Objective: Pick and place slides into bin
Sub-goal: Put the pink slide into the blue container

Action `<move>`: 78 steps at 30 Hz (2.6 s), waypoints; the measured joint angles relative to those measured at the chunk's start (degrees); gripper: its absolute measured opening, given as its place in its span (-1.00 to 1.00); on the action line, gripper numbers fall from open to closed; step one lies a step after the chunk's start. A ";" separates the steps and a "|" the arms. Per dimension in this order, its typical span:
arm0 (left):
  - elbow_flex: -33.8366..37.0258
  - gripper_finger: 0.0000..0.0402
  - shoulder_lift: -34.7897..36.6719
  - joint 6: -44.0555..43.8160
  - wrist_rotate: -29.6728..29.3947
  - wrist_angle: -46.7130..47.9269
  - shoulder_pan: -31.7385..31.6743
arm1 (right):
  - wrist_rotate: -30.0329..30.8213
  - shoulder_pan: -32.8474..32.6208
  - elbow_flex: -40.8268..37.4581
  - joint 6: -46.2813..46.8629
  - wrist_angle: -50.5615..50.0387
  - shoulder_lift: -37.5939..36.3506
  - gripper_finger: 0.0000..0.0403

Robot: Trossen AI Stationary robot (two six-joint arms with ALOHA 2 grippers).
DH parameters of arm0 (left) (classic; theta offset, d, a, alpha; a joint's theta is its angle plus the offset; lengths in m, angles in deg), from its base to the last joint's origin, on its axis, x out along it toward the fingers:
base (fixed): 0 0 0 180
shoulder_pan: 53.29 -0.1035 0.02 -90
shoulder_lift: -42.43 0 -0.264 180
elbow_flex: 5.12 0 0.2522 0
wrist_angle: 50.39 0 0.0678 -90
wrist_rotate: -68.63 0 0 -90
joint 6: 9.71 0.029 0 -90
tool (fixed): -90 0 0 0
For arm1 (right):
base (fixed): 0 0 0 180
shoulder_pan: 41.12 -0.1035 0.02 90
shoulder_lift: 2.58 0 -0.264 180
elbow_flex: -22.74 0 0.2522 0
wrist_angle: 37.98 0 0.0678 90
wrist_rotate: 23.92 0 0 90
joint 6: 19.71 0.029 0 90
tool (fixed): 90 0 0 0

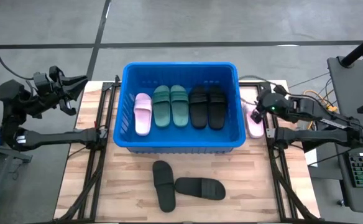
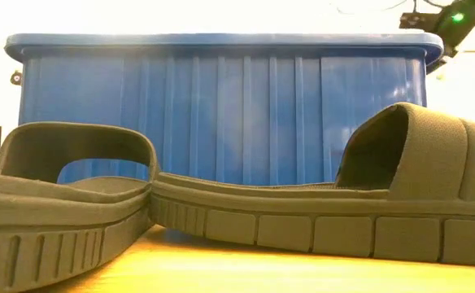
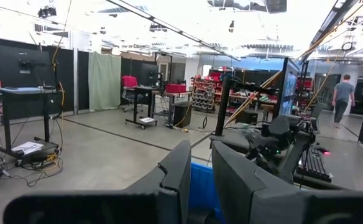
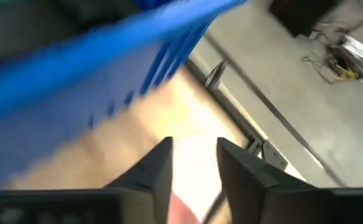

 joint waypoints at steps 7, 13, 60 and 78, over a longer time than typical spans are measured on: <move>0.00 -0.74 0.00 0.00 -0.01 0.91 0.01 | -1.58 0.00 -3.22 -15.35 -7.22 0.53 -0.06; 0.00 -0.74 0.00 -0.04 -0.01 1.67 0.00 | -0.04 -0.02 -8.91 -20.81 -7.21 0.46 0.01; 0.00 -0.74 0.02 -0.17 -0.26 1.58 0.01 | -7.75 24.19 -12.39 -47.29 16.30 30.58 -0.83; 0.00 -0.74 0.02 -0.22 -0.25 1.56 0.02 | -7.94 24.55 -7.87 -39.77 6.88 24.15 -0.96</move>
